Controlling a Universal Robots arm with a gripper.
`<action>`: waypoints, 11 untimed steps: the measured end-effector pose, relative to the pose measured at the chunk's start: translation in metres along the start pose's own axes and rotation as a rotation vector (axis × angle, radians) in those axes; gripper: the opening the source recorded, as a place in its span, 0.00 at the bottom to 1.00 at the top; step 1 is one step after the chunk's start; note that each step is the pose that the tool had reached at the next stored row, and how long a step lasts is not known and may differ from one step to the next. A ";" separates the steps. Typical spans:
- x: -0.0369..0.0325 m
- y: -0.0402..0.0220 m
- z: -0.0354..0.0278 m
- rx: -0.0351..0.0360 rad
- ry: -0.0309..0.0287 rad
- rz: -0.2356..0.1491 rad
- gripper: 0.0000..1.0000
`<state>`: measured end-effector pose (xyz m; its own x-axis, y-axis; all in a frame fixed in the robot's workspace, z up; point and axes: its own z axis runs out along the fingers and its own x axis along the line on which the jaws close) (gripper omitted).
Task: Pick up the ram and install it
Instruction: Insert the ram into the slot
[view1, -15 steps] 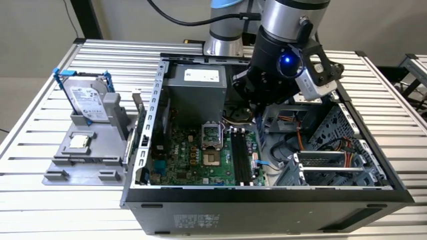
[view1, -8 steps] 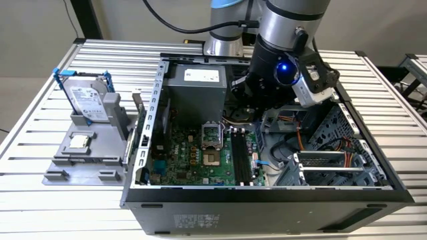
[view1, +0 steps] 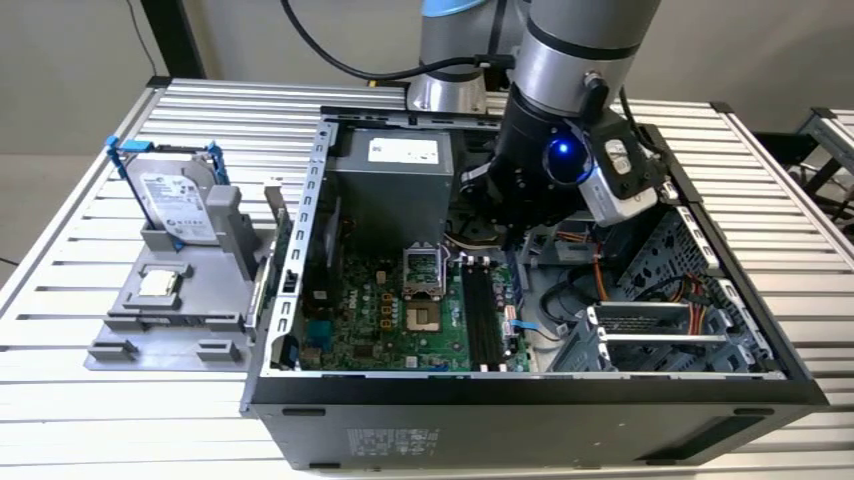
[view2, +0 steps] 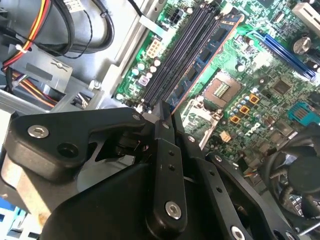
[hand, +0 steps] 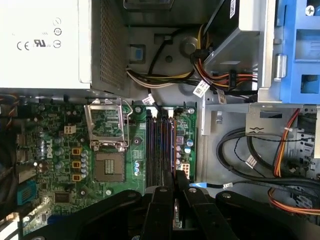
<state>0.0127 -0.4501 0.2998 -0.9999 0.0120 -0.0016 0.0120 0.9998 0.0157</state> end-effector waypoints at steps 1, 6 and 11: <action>0.0000 0.0000 0.0000 0.0000 0.0000 0.000 0.00; -0.0006 -0.0001 0.0031 -0.0003 0.0001 0.000 0.00; -0.0009 -0.0002 0.0121 0.0006 0.0001 0.000 0.00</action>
<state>0.0136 -0.4501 0.2877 -0.9999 0.0121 -0.0015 0.0120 0.9998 0.0151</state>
